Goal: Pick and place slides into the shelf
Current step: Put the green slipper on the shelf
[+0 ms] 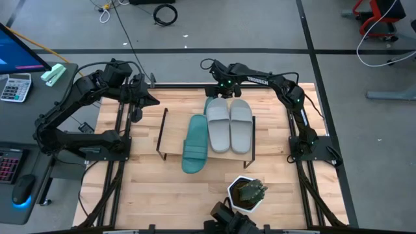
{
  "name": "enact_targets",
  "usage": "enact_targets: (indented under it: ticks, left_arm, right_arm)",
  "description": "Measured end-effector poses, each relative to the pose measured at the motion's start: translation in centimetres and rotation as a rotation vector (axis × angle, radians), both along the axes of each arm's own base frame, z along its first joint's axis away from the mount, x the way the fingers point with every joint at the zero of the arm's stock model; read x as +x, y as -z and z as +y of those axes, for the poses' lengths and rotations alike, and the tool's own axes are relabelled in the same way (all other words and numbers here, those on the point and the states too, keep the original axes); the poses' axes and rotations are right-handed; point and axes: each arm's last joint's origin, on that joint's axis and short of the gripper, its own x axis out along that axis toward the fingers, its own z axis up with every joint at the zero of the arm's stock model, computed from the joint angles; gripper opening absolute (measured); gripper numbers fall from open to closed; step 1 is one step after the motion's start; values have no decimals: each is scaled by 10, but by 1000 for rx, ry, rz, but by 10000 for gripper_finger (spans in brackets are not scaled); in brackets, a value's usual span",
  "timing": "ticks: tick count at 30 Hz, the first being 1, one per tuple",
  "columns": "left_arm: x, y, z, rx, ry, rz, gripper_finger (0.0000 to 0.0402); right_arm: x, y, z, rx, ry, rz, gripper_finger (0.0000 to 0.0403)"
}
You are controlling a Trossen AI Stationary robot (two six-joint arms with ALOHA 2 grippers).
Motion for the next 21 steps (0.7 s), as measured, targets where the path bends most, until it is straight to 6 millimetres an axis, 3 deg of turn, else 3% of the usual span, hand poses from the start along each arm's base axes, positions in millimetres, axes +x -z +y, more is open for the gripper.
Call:
enact_targets:
  ticks: [9,16,19,21]
  left_arm:
    - [0,0,0,-4,-4,-1,18]
    - [0,0,0,-21,-17,-3,12]
    - [0,0,0,-22,-18,-1,17]
    - [0,0,0,-23,-19,-1,20]
  right_arm:
    - [-1,28,5,54,41,-47,201]
    - [-3,39,8,67,59,-87,198]
    - [-5,46,9,71,51,-98,173]
    - [-5,47,9,67,45,-100,133]
